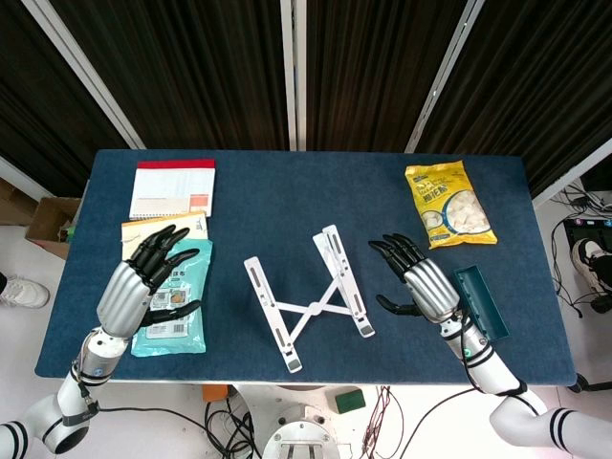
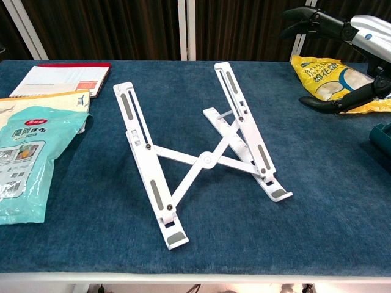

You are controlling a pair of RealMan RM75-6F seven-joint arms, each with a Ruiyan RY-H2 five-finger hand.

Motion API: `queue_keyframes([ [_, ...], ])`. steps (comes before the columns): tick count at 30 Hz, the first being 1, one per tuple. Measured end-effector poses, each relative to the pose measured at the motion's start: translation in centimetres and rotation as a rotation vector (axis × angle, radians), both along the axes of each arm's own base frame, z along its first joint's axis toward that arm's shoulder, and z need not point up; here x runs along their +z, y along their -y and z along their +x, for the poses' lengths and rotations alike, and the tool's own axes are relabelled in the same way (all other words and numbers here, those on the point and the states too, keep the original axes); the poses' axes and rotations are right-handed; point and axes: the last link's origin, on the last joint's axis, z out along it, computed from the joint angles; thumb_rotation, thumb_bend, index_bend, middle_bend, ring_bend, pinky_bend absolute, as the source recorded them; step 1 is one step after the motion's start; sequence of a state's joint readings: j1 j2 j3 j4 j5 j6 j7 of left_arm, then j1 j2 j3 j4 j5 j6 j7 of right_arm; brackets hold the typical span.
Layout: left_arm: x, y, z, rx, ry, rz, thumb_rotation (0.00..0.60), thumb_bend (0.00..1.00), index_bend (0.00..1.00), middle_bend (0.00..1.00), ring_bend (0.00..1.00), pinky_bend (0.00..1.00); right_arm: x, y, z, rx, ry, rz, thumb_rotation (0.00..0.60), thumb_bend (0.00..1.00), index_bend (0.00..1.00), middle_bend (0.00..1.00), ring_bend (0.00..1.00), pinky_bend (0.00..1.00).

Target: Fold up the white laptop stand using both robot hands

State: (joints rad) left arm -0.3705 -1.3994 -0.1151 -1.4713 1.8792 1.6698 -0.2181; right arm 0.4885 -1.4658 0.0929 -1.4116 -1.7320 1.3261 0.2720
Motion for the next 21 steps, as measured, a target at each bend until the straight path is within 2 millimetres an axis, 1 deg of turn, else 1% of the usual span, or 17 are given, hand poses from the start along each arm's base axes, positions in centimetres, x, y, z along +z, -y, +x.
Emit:
queue_keyframes([
  [5,-0.3,-0.3,-0.7,0.041,-0.007,-0.022,0.6,0.0,0.2,0.06,0.03,0.16,-0.2,0.4,-0.6,-0.035,-0.029,0.015,0.6,0.26,0.0,0.17,0.05,0.11],
  [9,-0.6,-0.5,-1.9,0.122,-0.025,-0.061,0.6,0.0,0.2,0.06,0.03,0.16,-0.1,1.3,-1.4,-0.099,-0.053,0.04,0.6,0.26,0.0,0.17,0.05,0.11],
  [13,-1.0,-0.3,-3.4,0.226,-0.051,-0.1,0.6,0.0,0.2,0.06,0.03,0.16,-0.1,2.8,-2.2,-0.2,-0.057,0.114,0.6,0.25,0.0,0.17,0.05,0.11],
  [17,-1.9,0.5,-4.7,0.308,-0.092,-0.135,0.6,0.0,0.19,0.06,0.03,0.16,-0.3,4.6,-2.7,-0.302,-0.027,0.213,0.6,0.24,0.0,0.17,0.05,0.11],
  [21,-3.3,1.3,-5.3,0.328,-0.153,-0.174,0.6,0.0,0.19,0.06,0.03,0.16,-0.3,6.5,-2.7,-0.385,0.039,0.289,0.6,0.17,0.0,0.17,0.05,0.11],
])
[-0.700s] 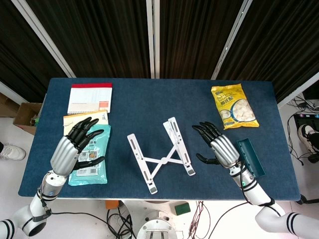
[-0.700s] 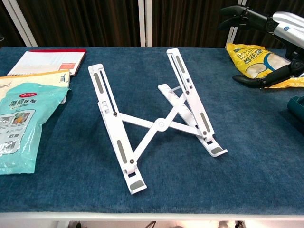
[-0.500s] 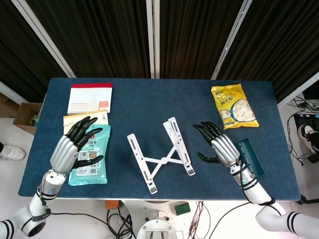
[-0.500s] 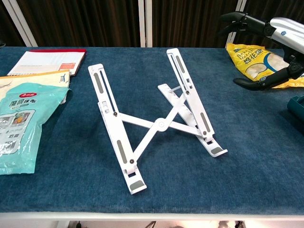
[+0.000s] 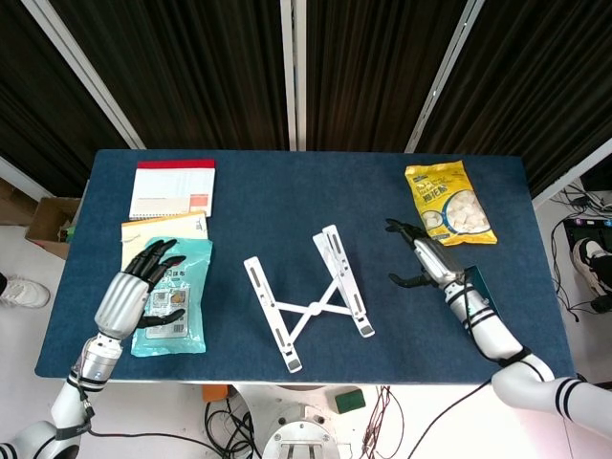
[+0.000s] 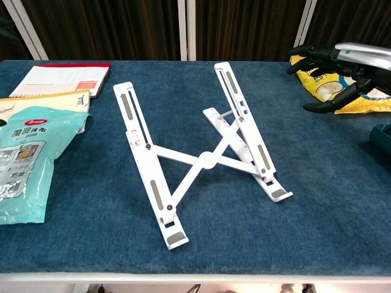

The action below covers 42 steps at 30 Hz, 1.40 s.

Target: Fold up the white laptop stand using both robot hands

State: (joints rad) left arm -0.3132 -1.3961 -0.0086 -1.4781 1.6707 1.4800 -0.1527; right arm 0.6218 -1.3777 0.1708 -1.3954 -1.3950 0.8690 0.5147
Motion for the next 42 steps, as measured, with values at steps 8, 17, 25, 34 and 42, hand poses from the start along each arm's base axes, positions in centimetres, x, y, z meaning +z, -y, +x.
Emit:
queue_keyframes([
  [8,-1.3,0.3,-0.2,0.024,-0.002,-0.044,0.6,0.0,0.19,0.05,0.03,0.16,-1.9,3.7,2.2,-0.117,0.074,0.19,0.6,0.01,0.0,0.17,0.05,0.11],
  [17,-0.8,0.6,-1.1,0.065,0.026,-0.037,0.6,0.0,0.19,0.05,0.03,0.16,-5.1,5.8,4.8,-0.182,0.192,0.287,0.6,0.01,0.0,0.21,0.05,0.11],
  [25,-0.3,1.0,-1.6,0.085,0.044,-0.03,0.6,0.0,0.19,0.05,0.03,0.16,-6.6,5.7,6.8,-0.217,0.325,0.383,0.6,0.01,0.06,0.26,0.06,0.1],
  [34,0.0,1.1,-1.7,0.093,0.051,-0.027,0.6,0.0,0.19,0.05,0.03,0.16,-6.4,5.2,8.4,-0.187,0.511,0.482,0.6,0.06,0.29,0.41,0.18,0.1],
  [42,0.3,1.4,-1.8,0.1,0.053,-0.019,0.6,0.0,0.19,0.05,0.03,0.16,-6.0,4.6,8.8,-0.15,0.692,0.541,0.6,0.08,0.43,0.51,0.29,0.16],
])
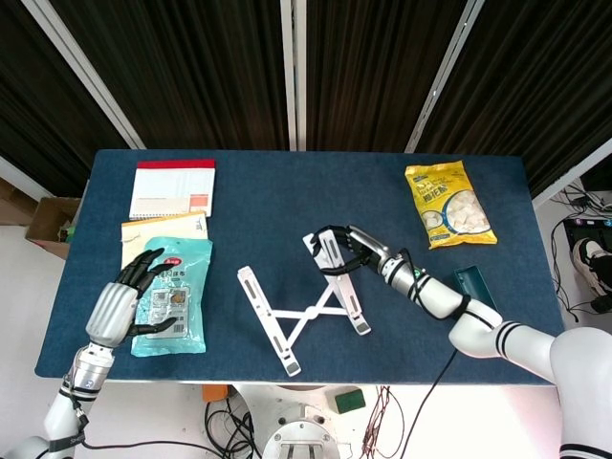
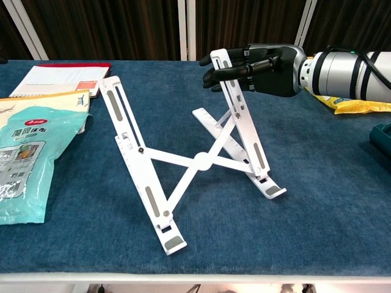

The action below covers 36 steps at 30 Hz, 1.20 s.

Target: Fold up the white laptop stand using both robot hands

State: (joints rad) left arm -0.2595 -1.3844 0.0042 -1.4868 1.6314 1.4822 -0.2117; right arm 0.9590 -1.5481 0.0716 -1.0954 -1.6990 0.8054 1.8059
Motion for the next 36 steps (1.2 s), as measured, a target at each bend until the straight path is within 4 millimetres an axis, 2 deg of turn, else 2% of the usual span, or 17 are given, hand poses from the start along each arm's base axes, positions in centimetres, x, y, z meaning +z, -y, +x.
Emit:
queue_keyframes([
  [6,0.3,0.3,-0.1,0.002,0.008,0.01,0.6,0.0,0.19,0.05,0.03,0.16,1.5,-1.7,-0.5,0.067,0.091,0.003,0.6,0.08,0.45,0.53,0.31,0.21],
  [11,0.4,0.7,-0.2,0.001,0.01,0.013,0.6,0.0,0.19,0.05,0.03,0.16,3.3,-4.3,-2.3,0.093,0.123,0.014,0.6,0.1,0.46,0.54,0.34,0.24],
  [19,0.5,1.0,-0.1,-0.007,0.02,0.016,0.6,0.0,0.19,0.05,0.03,0.16,4.4,-6.5,-5.2,0.054,0.105,0.006,0.6,0.15,0.46,0.55,0.34,0.25],
  [25,0.5,1.2,-0.3,-0.005,0.024,0.016,0.6,0.0,0.19,0.05,0.03,0.16,4.0,-7.2,-6.4,0.027,0.102,0.015,0.6,0.16,0.46,0.55,0.34,0.25],
  [36,0.8,1.6,-1.2,0.022,0.028,0.027,0.6,0.0,0.19,0.05,0.03,0.17,1.7,-8.1,-6.4,0.045,0.063,0.048,0.6,0.21,0.46,0.55,0.35,0.26],
])
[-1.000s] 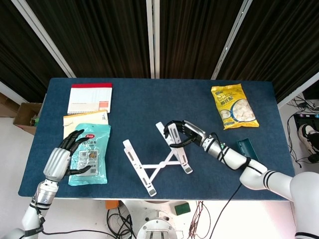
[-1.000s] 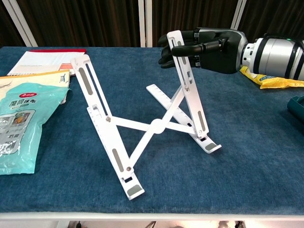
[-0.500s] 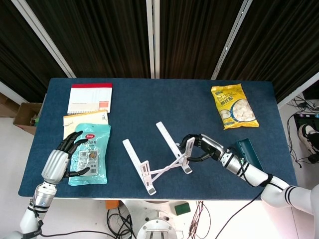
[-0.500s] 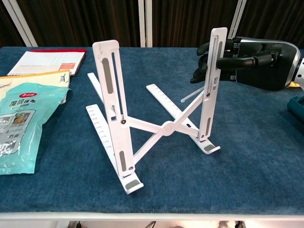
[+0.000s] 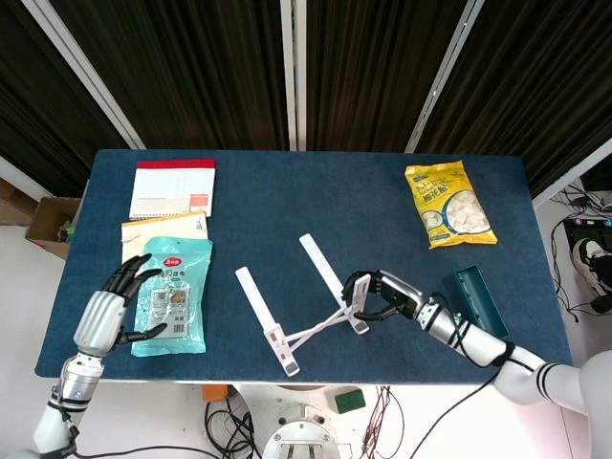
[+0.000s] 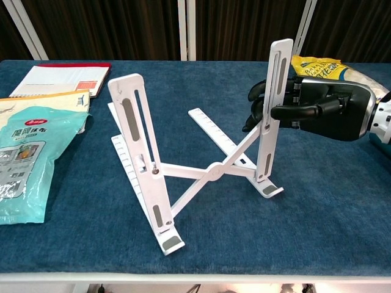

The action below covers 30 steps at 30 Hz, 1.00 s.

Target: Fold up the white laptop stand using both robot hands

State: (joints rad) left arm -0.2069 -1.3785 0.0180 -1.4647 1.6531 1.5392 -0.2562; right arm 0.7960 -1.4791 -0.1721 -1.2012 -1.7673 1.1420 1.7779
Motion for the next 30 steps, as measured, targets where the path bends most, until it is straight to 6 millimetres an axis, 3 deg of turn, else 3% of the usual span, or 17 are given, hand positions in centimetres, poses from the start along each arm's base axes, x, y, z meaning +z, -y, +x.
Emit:
queue_keyframes([
  [5,0.1,0.2,-0.4,0.008,0.002,0.003,0.6,0.0,0.19,0.05,0.03,0.17,-0.8,-0.1,-0.3,0.001,-0.056,-0.014,0.6,0.33,0.5,0.57,0.38,0.33],
  [9,0.1,0.3,-0.6,0.011,0.005,0.003,0.6,0.0,0.19,0.05,0.03,0.17,-1.3,0.0,-0.2,-0.001,-0.098,-0.053,0.6,0.43,0.6,0.61,0.44,0.47],
  [12,0.1,0.4,-0.7,0.01,0.006,0.004,0.6,0.0,0.19,0.05,0.03,0.17,-1.8,0.1,0.1,-0.009,-0.122,-0.096,0.6,0.44,0.65,0.64,0.47,0.53],
  [19,0.3,0.4,-0.9,0.005,0.008,0.008,0.6,0.0,0.19,0.05,0.03,0.17,-2.4,0.1,0.7,-0.076,-0.124,-0.227,0.6,0.44,0.69,0.66,0.48,0.54],
  [30,0.1,0.0,-1.2,-0.006,0.018,0.003,0.6,0.0,0.19,0.05,0.03,0.17,-0.7,-0.5,0.9,-0.176,-0.033,-0.463,0.6,0.44,0.7,0.66,0.48,0.54],
])
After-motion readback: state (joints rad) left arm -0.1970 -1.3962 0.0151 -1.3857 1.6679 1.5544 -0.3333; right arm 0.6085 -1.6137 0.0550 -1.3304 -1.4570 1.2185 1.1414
